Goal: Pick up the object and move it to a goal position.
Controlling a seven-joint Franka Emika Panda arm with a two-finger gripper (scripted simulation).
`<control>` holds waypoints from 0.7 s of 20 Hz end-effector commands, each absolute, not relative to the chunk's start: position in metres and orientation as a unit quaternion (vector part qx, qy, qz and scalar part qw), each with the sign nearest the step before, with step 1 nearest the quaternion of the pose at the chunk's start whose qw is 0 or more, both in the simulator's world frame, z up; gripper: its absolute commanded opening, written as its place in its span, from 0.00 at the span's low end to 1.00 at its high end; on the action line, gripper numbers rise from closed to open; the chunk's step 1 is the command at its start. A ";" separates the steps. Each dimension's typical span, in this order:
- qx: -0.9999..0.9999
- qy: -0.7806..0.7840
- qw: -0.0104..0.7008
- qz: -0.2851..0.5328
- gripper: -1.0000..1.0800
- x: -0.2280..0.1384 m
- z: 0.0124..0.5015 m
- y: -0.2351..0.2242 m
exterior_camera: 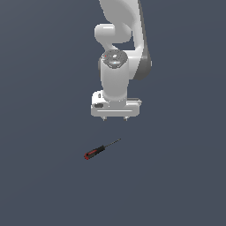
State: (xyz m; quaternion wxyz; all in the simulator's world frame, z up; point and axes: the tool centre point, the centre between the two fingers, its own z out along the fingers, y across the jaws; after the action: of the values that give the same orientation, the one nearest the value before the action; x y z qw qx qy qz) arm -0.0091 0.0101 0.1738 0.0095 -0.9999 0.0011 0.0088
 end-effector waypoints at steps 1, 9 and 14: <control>-1.000 0.001 0.010 0.009 0.96 -0.009 0.174 0.010; -0.999 -0.031 0.002 0.015 0.96 -0.015 0.178 0.034; -0.999 -0.032 0.002 0.015 0.96 -0.015 0.178 0.035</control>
State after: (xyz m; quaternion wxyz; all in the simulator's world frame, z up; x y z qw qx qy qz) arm -0.0151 0.0357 0.1782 0.0024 -0.9993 -0.0332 0.0147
